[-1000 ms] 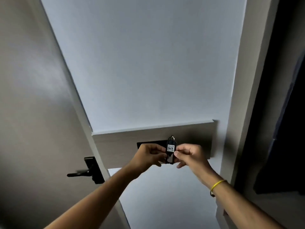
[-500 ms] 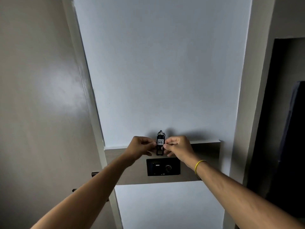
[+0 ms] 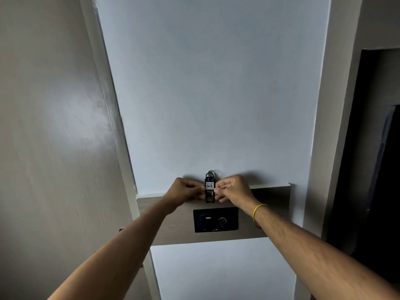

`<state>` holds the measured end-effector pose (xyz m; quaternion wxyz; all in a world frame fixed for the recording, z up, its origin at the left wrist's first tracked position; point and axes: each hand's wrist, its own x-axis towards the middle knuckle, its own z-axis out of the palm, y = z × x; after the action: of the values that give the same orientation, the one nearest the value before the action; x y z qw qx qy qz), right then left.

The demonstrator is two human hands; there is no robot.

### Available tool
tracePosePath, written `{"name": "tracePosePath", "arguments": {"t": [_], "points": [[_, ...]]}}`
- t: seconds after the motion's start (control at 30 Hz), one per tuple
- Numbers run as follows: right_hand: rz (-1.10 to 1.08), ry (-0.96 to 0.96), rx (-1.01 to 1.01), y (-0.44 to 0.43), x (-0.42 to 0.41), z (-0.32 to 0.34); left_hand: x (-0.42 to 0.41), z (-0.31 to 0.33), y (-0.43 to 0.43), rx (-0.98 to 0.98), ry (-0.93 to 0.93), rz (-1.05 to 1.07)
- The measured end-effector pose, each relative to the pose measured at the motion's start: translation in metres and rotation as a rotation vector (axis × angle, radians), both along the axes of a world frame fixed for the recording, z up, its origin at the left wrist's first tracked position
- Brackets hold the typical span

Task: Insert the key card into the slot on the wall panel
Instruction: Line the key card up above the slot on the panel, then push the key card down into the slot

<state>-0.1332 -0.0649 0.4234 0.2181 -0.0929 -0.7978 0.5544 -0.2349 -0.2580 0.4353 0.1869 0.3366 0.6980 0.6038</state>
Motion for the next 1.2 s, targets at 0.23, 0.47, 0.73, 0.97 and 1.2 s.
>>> {"name": "tracePosePath", "arguments": {"t": [0.23,0.47,0.73,0.97,1.2], "points": [[0.009,-0.005,-0.006,0.002,-0.004,-0.003,-0.004,-0.002,0.000,-0.001,-0.009,-0.005],[0.002,0.001,0.001,0.003,-0.009,-0.006,-0.003,-0.002,0.001,0.019,-0.031,0.019],[-0.004,-0.026,0.081,-0.002,-0.016,-0.007,-0.008,-0.005,-0.002,0.019,-0.010,0.076],[0.011,-0.034,0.116,-0.007,-0.002,0.007,0.010,0.004,-0.003,0.019,0.010,0.109],[-0.047,0.038,0.188,-0.008,0.004,-0.009,0.017,-0.011,-0.001,-0.032,0.089,0.167]]}}
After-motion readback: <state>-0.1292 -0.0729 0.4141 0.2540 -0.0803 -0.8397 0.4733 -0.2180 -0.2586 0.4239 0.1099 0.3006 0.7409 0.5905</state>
